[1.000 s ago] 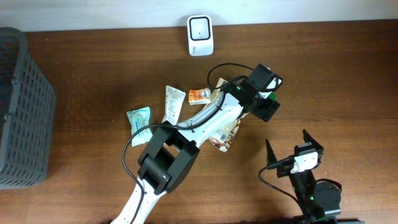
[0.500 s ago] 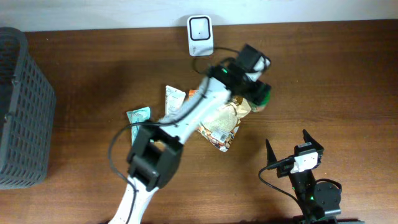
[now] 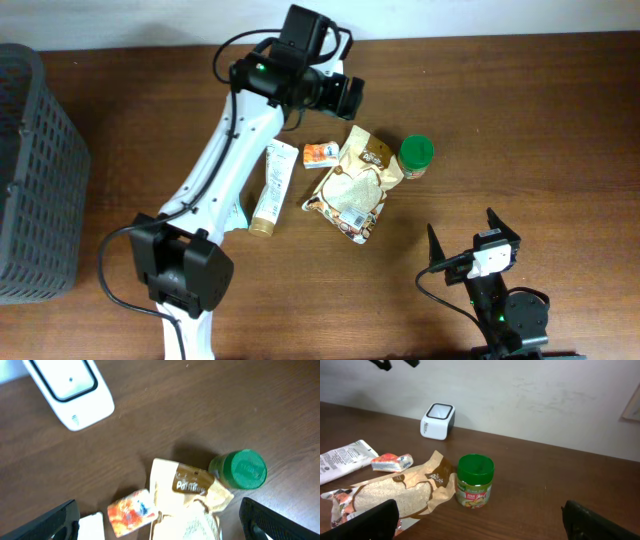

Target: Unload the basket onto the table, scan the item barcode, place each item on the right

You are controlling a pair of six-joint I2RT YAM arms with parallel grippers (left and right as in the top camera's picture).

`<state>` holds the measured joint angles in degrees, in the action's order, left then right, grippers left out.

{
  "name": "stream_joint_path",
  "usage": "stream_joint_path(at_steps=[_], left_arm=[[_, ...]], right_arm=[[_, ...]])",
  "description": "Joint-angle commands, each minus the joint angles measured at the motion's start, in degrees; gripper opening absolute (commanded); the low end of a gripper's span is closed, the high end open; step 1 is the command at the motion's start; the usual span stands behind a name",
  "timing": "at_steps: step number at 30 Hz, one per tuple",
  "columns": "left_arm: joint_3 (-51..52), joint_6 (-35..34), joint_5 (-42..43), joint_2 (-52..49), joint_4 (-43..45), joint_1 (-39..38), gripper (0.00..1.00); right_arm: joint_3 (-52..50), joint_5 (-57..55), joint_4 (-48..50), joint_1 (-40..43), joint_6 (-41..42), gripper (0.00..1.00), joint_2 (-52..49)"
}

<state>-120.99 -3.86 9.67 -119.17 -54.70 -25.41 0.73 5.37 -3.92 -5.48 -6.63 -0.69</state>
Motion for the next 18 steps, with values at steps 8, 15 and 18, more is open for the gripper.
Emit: stream_joint_path(at_steps=[8,15,18], left_arm=[[-0.3,4.0,0.9,1.5,-15.0,21.9,0.99],[-0.1,4.5,1.5,1.4,-17.9,31.7,0.99],[0.6,5.0,1.5,1.4,-18.3,32.8,0.99]], right_arm=[[-0.4,-0.5,-0.2,-0.5,0.0,0.98,0.3],[-0.4,-0.5,-0.2,-0.5,0.0,0.98,0.3],[-0.4,-0.5,-0.2,-0.5,0.0,0.98,0.3]])
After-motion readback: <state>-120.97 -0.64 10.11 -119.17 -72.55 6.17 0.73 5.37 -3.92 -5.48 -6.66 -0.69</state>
